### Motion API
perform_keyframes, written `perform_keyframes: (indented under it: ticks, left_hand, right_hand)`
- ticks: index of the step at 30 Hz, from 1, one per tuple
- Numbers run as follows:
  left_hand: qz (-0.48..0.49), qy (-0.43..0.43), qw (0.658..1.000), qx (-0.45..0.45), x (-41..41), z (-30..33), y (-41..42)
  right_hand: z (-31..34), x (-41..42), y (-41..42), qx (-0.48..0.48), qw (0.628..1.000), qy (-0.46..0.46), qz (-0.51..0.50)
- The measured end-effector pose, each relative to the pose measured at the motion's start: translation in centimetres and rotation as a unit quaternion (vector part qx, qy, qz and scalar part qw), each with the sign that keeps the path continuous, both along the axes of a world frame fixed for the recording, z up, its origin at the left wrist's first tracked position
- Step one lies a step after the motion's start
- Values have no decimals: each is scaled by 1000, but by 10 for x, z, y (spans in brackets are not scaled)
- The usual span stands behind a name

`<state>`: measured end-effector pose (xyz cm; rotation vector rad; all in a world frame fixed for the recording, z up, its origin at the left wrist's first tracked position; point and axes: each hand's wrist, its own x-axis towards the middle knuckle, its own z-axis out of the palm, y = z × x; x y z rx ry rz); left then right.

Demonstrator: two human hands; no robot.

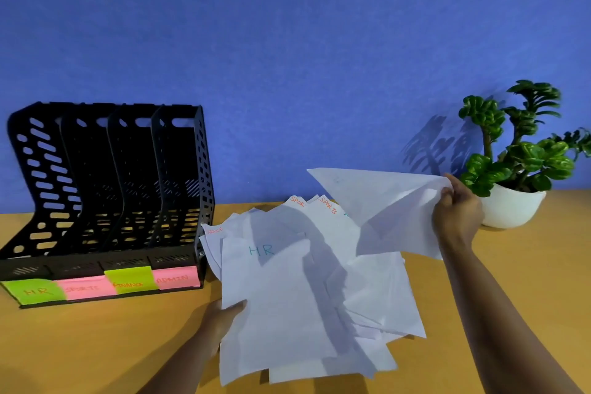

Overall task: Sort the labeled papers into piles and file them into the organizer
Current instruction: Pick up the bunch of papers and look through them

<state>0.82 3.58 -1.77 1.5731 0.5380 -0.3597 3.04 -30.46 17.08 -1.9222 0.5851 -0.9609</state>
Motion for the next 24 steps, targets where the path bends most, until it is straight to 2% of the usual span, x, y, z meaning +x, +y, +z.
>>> perform_keyframes:
  ticks: [2,5,9,11,15,19,24]
  left_hand:
    - [8,5,1000,-2,0,0,1]
    - [17,11,1000,-22,-2,8,-1]
    - [40,31,996,-71,-1,16,-4]
    - [54,55,992,-101,-2,23,-5]
    - [69,61,992,-82,1,19,-4]
    - [39,38,996,-73,1,12,-4]
    - [-4,9,1000,8,-2,6,-7]
  right_hand:
    - [-7,5,5,8,1000,21,10]
    - [-36,14,8,54,991,118,14]
    - [-88,17,25,120,959,234,102]
    - [-112,15,35,131,949,260,119]
    - [-145,-1,61,159,927,315,129]
    - [-161,-15,81,113,907,361,185]
    - [-160,-20,96,20,880,404,249]
